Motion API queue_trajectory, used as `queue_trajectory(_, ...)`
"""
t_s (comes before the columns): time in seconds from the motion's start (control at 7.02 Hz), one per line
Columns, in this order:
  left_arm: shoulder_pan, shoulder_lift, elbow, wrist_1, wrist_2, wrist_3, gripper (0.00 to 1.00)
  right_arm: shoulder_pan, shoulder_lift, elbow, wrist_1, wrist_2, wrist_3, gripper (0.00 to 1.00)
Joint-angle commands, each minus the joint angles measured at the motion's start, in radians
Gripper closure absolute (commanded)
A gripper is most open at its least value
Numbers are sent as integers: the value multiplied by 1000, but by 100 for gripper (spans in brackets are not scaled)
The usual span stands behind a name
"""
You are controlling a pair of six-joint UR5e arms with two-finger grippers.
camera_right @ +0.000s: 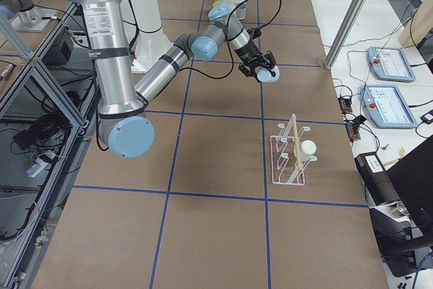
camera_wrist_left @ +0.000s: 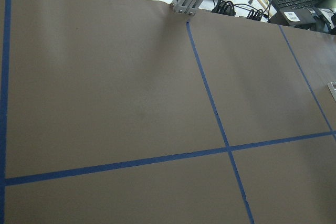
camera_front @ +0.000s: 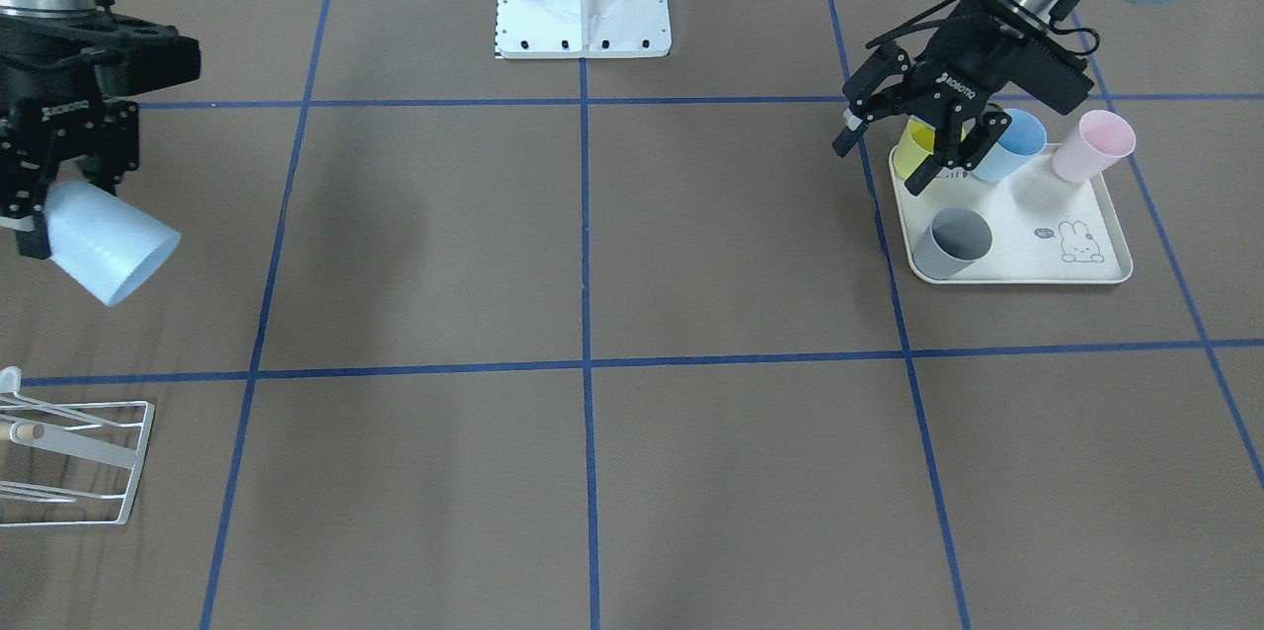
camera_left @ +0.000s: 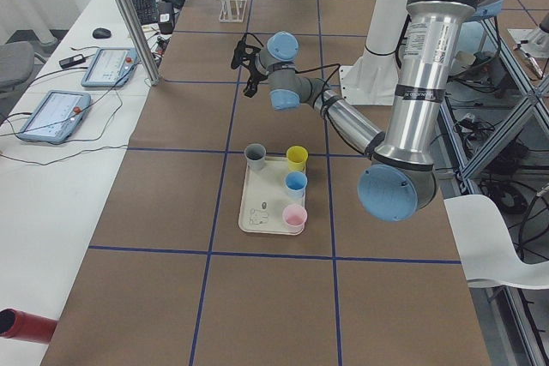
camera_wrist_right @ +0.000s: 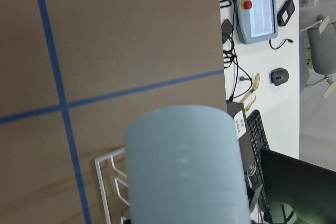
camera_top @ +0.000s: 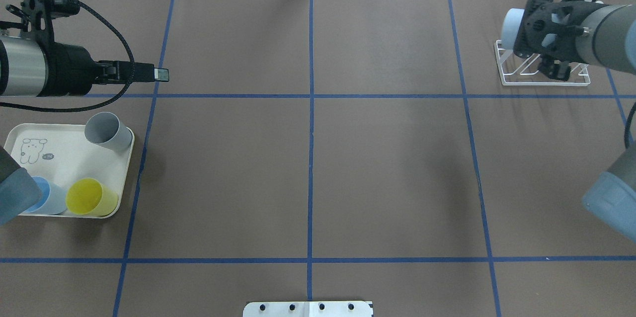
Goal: Transfer IKEA cup to right arm and place on rack
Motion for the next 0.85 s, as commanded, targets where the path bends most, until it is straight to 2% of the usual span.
queue_trajectory(0.0,3,-3,-1,0,2,0,0,67,-59,-35,-9,-58,-283,100)
queue_trajectory(0.14,6,-3,1,0,2,0,0,62,-50,-96,-8,-133,-395,100)
queue_trajectory(0.28,6,-1,1,0,2,0,0,62,-20,-168,-3,-139,-531,100)
queue_trajectory(0.71,6,-1,1,0,2,-3,0,62,-15,-243,4,-215,-673,100)
